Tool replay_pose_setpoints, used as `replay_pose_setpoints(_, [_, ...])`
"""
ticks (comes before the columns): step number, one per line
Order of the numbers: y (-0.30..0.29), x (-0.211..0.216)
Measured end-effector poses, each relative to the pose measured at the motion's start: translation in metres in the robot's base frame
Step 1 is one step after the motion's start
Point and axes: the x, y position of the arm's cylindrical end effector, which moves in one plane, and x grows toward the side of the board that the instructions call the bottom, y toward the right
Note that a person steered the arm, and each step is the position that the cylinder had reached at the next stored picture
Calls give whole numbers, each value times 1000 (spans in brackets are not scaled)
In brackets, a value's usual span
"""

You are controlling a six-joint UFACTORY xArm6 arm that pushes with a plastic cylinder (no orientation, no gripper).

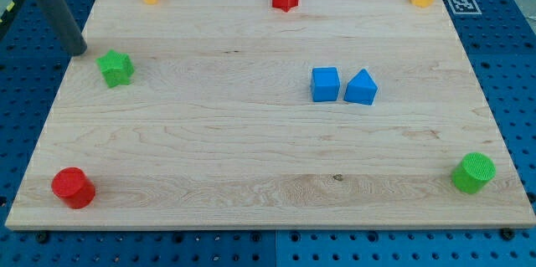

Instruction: Push the green star towards the bottom center of the board

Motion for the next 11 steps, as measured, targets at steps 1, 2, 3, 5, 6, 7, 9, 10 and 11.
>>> replay_pose_setpoints(1, [19,27])
replay_pose_setpoints(2, [49,44])
replay_pose_setpoints(3, [76,46])
replay_pose_setpoints(5, [87,21])
replay_pose_setpoints(6, [121,43])
replay_pose_setpoints(7, [165,53])
replay_pose_setpoints(9, [234,107])
replay_pose_setpoints(10, [238,129])
replay_pose_setpoints(11, [228,140])
